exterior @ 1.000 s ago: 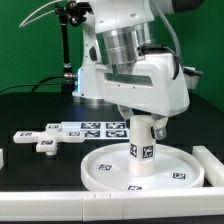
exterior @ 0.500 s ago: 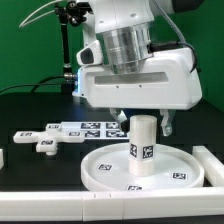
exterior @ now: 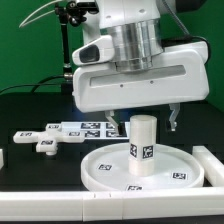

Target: Assemble round table

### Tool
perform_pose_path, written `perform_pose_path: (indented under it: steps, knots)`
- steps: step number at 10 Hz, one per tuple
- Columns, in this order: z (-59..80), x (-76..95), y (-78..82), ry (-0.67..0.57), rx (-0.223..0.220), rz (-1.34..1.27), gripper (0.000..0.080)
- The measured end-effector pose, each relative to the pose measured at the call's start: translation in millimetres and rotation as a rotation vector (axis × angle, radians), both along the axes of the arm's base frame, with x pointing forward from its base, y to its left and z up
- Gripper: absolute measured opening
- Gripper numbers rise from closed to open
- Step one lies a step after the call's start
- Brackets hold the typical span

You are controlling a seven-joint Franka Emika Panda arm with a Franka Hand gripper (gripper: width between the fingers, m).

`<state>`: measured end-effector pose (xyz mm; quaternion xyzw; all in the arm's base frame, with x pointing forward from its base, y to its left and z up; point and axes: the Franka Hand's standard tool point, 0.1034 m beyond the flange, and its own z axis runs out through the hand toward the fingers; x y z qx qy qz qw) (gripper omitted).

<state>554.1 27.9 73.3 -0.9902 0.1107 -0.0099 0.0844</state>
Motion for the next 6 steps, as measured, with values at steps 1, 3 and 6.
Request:
perform_pose_path:
  steps: [1,3,6]
  knots:
    - [0.0,0.0,-0.1,-0.010,-0.003,0.060,0.0649]
    - [0.3,0.5,-1.3,-0.035,-0.021,0.232,0.0649]
    - [0.8,1.4,-2.6,-0.074,-0.064,0.569,0.0649]
